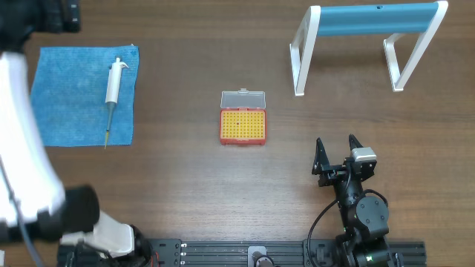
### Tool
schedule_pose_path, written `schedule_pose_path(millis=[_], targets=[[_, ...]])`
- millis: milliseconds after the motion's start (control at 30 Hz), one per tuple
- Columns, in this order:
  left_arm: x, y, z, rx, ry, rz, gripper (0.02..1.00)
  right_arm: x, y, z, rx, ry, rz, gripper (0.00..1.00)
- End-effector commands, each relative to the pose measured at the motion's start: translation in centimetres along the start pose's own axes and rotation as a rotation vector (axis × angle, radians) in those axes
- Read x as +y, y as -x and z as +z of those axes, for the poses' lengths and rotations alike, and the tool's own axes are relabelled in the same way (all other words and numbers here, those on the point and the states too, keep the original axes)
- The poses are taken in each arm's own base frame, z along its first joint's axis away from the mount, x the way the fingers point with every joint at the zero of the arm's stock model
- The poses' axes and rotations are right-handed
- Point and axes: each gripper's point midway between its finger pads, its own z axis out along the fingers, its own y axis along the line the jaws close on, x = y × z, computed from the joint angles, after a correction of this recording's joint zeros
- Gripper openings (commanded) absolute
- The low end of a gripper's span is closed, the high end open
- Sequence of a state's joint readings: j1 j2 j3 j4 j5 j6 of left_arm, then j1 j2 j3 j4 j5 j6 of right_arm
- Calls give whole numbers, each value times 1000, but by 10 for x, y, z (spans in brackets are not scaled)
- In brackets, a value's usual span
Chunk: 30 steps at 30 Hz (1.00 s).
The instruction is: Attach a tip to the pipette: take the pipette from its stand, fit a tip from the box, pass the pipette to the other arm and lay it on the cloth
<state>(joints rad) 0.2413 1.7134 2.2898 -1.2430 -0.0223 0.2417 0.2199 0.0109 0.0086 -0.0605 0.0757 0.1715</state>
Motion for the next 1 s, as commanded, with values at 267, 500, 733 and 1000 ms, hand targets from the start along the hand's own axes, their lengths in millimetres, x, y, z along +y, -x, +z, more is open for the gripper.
schedule_pose_path(millis=[267, 500, 733, 1000], targets=[[12, 9, -224, -432, 130, -17, 998, 0, -2, 0, 2, 1, 4, 787], [9, -10, -297, -578, 169, -21, 998, 0, -2, 0, 2, 1, 4, 785], [-13, -66, -325, -646, 106, -88, 998, 0, -2, 0, 2, 1, 4, 785], [-58, -91, -270, -954, -115, -131, 998, 0, -2, 0, 2, 1, 4, 785]])
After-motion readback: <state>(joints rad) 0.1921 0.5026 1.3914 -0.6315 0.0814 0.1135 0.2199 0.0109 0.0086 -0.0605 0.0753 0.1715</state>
